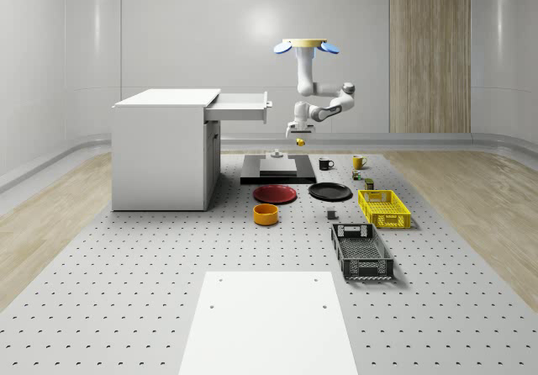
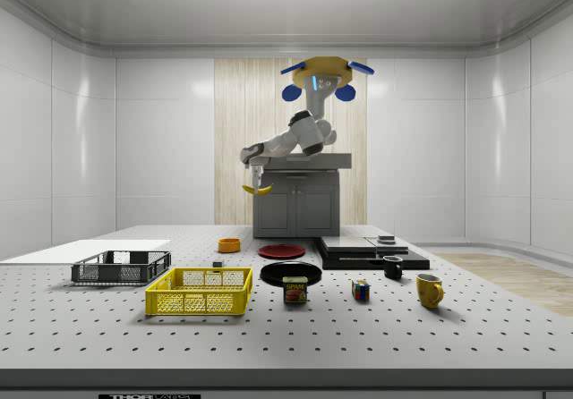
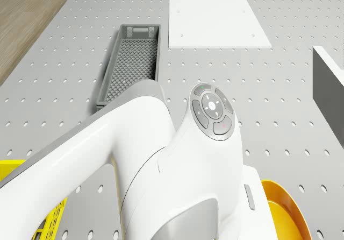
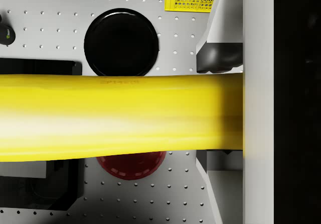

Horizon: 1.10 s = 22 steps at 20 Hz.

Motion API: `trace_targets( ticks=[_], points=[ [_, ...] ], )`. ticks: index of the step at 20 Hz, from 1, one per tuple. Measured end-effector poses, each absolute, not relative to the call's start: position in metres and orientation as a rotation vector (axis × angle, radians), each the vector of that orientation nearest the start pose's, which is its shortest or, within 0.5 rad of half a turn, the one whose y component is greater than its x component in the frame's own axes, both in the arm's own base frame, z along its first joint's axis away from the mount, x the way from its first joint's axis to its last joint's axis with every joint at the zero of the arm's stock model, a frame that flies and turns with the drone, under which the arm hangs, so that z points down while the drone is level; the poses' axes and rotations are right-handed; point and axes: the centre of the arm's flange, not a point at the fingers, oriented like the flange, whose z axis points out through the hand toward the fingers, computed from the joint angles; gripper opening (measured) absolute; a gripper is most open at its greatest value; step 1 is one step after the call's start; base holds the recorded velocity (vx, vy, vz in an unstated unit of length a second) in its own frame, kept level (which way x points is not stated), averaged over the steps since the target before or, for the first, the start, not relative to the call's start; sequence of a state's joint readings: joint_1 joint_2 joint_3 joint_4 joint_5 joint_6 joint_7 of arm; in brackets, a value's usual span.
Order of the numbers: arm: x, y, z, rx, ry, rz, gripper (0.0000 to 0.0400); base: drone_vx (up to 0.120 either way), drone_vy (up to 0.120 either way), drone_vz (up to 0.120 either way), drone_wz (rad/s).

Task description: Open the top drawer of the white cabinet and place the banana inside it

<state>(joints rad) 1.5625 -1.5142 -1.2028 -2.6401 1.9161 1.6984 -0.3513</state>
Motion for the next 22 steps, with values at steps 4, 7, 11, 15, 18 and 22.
trace_targets(
  ticks=[4,7,11,15,18,22],
  points=[
    [0.3567,0.0642,0.5626,-0.008,-0.001,0.741,0.0190,-0.120,0.000,0.120,0.000],
    [0.3567,0.0642,0.5626,-0.008,-0.001,0.741,0.0190,-0.120,0.000,0.120,0.000],
    [0.3567,0.0642,0.5626,-0.008,-0.001,0.741,0.0190,-0.120,0.000,0.120,0.000],
    [0.3567,0.0642,0.5626,-0.008,-0.001,0.741,0.0190,-0.120,0.000,0.120,0.000],
    [0.3567,0.0642,0.5626,-0.008,-0.001,0.741,0.0190,-0.120,0.000,0.120,0.000],
    [0.3567,0.0642,0.5626,-0.008,-0.001,0.741,0.0190,-0.120,0.000,0.120,0.000]
  ],
)
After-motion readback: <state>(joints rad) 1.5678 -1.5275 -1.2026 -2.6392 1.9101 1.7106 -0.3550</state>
